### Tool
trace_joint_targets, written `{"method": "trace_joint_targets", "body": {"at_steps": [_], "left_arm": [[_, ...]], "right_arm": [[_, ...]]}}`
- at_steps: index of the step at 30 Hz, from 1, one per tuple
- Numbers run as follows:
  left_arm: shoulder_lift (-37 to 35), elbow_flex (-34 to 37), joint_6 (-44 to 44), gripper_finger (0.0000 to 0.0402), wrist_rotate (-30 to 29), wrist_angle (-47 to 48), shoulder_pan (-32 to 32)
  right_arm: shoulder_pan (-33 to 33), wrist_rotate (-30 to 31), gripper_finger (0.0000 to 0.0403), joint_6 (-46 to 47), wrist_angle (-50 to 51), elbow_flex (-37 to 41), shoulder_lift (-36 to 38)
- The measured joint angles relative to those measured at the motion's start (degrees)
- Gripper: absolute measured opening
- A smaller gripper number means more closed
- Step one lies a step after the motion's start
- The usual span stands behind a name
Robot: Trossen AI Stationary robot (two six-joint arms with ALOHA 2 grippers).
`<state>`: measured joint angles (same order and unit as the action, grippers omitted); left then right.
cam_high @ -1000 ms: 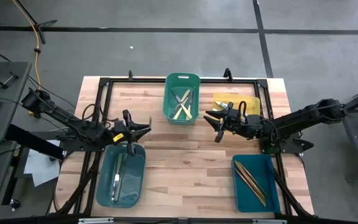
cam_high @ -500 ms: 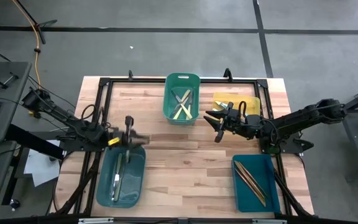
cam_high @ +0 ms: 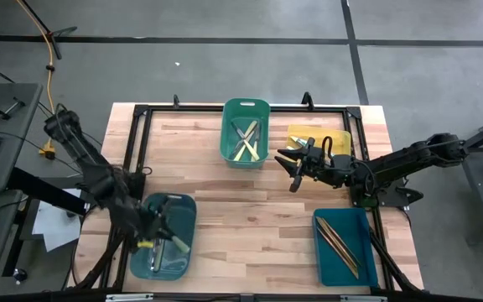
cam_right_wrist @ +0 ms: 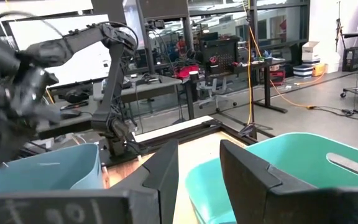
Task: Sort silverware by color (type)
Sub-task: Put the green knife into the left blue bin
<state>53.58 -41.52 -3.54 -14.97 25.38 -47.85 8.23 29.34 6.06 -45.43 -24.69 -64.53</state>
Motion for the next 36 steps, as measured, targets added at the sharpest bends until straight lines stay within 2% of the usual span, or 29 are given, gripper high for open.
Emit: {"method": "trace_joint_targets", "body": {"at_steps": [5,16,29,36], "left_arm": [[5.8,0.1,-7.9,0.0035,0.3,7.5,-3.5],[15.2,0.1,-4.8,0.0036,2.5,7.4,-3.1],[16.6,0.1,-6.9,0.0068,2.4,7.3,-1.2],[16.6,0.1,-6.9,0.0073,2.4,7.3,-1.2]], "right_arm": [[0.0,0.0,0.0114,1.7,0.2,0.0,0.0],[0.0,-0.3,0.0114,1.7,0.2,0.0,0.0],[0.0,-0.2,0.0114,1.5,0.2,0.0,0.0],[0.0,-0.2,0.0114,1.5,0.2,0.0,0.0]]}}
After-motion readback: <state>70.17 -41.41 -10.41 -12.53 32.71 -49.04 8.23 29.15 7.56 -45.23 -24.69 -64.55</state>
